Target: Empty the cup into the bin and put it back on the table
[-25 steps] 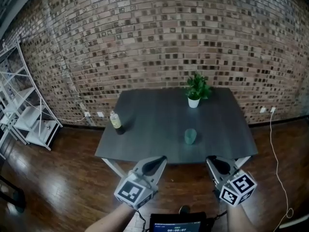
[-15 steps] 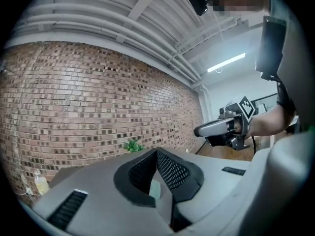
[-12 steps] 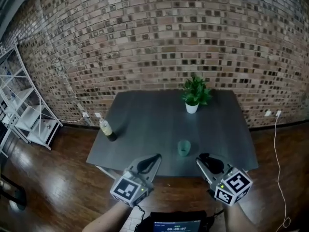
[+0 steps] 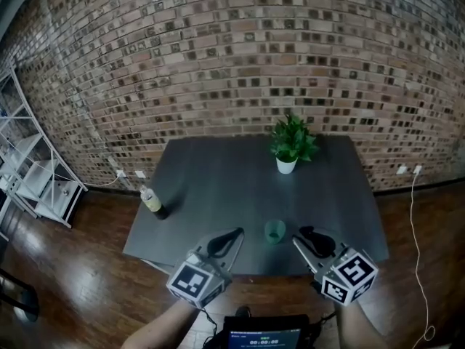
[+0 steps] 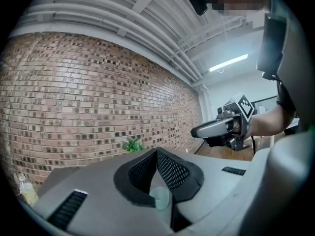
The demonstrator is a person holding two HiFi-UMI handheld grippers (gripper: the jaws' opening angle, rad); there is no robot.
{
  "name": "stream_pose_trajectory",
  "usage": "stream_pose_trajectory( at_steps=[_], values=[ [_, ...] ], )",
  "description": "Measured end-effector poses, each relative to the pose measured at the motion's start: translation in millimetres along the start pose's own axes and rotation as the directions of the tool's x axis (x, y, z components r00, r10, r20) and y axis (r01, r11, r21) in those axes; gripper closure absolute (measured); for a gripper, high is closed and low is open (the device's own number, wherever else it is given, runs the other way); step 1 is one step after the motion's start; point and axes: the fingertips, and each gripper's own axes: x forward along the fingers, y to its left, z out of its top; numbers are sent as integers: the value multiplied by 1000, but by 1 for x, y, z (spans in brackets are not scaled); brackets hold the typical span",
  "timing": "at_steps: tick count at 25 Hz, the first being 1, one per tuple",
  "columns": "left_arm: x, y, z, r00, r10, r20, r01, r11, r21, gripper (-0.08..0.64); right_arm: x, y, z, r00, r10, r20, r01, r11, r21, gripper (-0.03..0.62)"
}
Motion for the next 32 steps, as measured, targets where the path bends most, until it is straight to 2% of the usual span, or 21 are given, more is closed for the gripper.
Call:
stream_pose_trajectory(
  at_steps=[1,3,10,16,22,32],
  values=[
    [3,4,0,1000,-2,0,2,1000,-4,560,3,-3,0,1000,-7,-4,7,1000,0,497],
    [7,10,0,1000,-10,0,10,1000,-2,560,9,-9,1,1000,-19,-16,19,1000,6,439],
    [19,30,-4,1000,-28,1,28,1000,1,560,31,-24,-1,998,-46,-53,46,999,-1,437],
    [32,42,-31,997,-53,-54,51,998,-34,560,54,-40,-16,992,-67,-106,68,998,11,437],
    [41,56,-62,993,-46,-112,38,996,-79,560,80,-54,-43,983,-81,-165,87,996,29,437],
    [54,79,-98,989,-70,-130,53,990,-130,560,112,-74,-73,972,-144,-188,149,989,13,437]
  ],
)
